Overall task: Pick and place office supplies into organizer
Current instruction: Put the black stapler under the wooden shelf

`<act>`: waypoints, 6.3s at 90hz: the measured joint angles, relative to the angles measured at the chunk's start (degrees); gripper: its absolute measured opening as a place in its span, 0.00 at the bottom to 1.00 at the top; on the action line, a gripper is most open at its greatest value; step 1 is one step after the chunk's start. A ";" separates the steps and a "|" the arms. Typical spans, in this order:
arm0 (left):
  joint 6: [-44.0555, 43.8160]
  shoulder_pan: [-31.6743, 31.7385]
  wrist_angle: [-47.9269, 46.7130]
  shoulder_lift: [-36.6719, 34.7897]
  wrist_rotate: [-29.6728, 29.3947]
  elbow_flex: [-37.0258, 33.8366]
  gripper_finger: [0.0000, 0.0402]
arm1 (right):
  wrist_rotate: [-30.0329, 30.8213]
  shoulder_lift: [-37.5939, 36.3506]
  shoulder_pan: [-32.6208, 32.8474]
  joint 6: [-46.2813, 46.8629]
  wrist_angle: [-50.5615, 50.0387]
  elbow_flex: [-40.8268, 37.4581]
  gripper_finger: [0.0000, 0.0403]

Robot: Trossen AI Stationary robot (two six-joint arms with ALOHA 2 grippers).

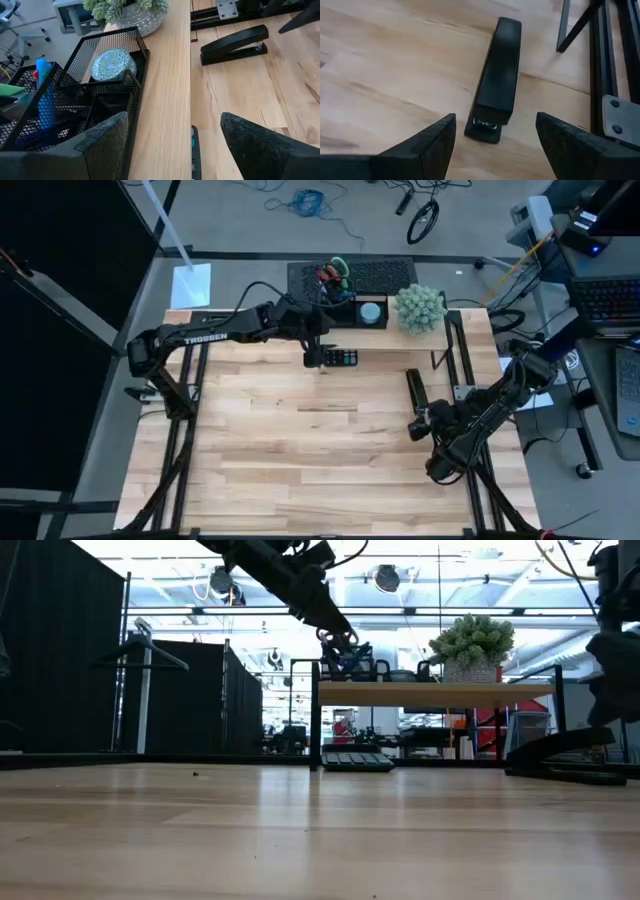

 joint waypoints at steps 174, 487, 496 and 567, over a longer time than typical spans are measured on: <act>0.59 0.01 1.58 0.01 0.00 0.01 0.77 | 14.13 6.91 -33.76 -14.65 24.71 -10.62 0.09; 1.64 -0.11 1.23 0.01 0.02 0.02 0.77 | 13.40 6.01 -55.83 -49.25 40.61 -10.45 0.43; 1.57 -0.11 1.22 0.01 0.02 0.02 0.77 | 13.20 5.64 -54.92 -49.26 40.58 -10.43 0.51; 1.57 -0.11 -0.18 0.01 -0.24 0.02 0.77 | 5.51 -3.51 -36.97 -37.12 18.18 -1.94 0.52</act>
